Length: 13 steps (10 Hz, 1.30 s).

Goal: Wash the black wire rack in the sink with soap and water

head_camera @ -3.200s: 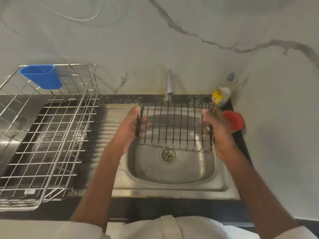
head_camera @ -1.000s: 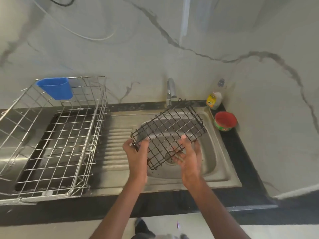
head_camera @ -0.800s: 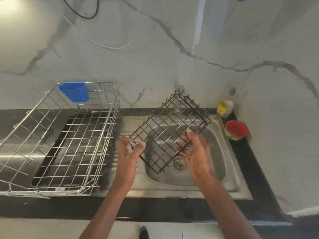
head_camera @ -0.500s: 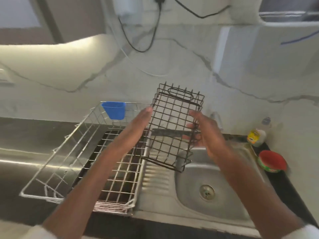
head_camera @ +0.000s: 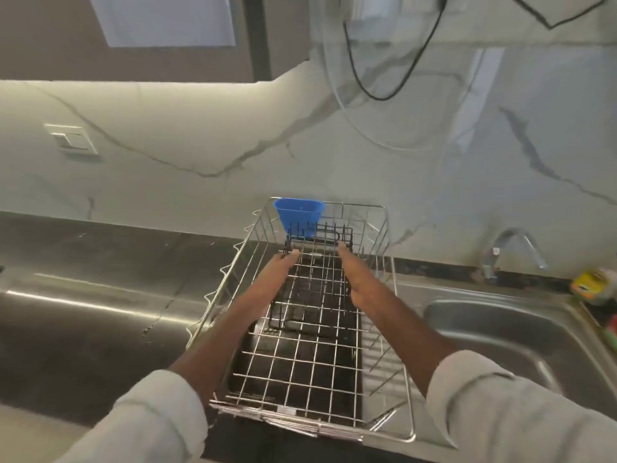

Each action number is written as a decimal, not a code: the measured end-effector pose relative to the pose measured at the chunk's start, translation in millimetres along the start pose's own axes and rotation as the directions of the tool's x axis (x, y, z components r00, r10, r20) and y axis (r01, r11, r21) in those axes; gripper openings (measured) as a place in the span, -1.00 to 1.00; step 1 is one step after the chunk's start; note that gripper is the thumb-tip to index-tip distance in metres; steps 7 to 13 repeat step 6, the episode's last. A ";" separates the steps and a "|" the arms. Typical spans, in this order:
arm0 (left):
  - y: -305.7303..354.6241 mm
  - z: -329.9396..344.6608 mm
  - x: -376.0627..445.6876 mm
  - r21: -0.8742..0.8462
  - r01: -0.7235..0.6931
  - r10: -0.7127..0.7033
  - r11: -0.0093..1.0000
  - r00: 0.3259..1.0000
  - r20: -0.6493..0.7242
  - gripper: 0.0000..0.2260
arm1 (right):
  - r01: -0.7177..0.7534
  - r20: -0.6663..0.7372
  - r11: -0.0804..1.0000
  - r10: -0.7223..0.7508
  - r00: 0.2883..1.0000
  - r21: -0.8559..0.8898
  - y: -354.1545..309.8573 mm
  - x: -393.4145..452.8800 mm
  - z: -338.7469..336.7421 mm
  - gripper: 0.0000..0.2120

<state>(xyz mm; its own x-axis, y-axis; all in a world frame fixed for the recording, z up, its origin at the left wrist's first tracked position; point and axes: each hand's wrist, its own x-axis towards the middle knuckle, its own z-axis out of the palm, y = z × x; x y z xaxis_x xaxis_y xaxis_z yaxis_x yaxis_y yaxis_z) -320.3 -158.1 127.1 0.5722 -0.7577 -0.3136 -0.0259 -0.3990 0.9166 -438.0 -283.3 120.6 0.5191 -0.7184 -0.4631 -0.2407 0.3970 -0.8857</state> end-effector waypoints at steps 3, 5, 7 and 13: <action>-76.8 -18.3 48.4 0.097 0.217 -0.227 0.971 0.966 0.121 -0.18 | -0.180 -0.076 0.983 0.176 0.981 -0.037 61.3 42.4 25.8 -0.32; -99.3 -13.2 53.8 0.142 0.179 -0.202 0.974 0.965 0.165 -0.18 | -0.153 -0.112 0.983 0.141 0.984 -0.102 76.9 53.4 23.5 -0.27; -92.8 -9.4 49.5 0.219 0.117 -0.119 0.969 0.993 -0.003 -0.20 | -0.084 -0.196 0.980 0.048 0.979 -0.183 70.6 45.6 22.7 -0.25; -92.8 -9.4 49.5 0.219 0.117 -0.119 0.969 0.993 -0.003 -0.20 | -0.084 -0.196 0.980 0.048 0.979 -0.183 70.6 45.6 22.7 -0.25</action>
